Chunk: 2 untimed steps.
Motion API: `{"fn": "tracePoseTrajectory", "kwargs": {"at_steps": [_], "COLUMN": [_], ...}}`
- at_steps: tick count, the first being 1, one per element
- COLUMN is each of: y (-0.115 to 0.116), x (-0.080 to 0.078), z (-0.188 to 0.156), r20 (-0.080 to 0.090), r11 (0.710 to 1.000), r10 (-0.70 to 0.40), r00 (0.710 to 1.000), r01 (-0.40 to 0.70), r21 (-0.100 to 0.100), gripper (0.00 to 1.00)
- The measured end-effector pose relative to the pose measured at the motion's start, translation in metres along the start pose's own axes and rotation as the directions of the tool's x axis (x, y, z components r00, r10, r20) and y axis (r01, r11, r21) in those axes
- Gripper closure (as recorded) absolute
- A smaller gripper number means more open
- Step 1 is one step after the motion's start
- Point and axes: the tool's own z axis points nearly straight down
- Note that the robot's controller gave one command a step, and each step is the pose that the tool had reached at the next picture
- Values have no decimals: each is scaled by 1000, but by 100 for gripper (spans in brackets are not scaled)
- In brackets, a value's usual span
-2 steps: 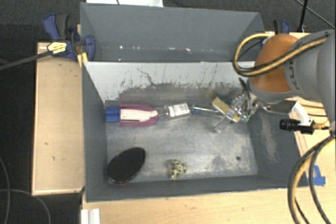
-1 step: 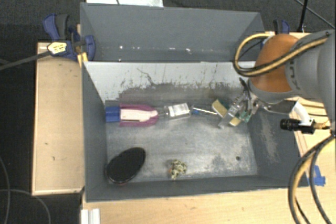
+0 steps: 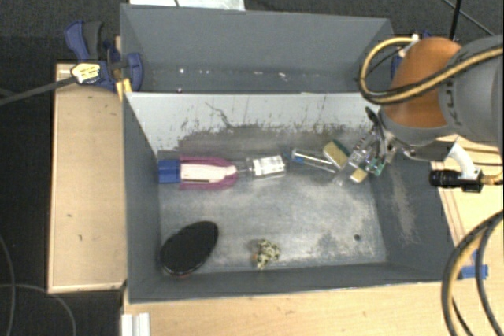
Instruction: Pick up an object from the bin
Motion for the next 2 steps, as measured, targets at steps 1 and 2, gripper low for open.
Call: {"fn": "tracePoseTrajectory", "kwargs": {"at_steps": [1, 2], "y": [1, 2], "x": [-3, -4], "z": [-70, -92], "r20": [2, -1], "r11": [1000, 1000], "r10": [-9, -18], "r00": [1000, 1000], "r01": [9, 18], "r21": [-1, 0], "gripper": [100, 100]}}
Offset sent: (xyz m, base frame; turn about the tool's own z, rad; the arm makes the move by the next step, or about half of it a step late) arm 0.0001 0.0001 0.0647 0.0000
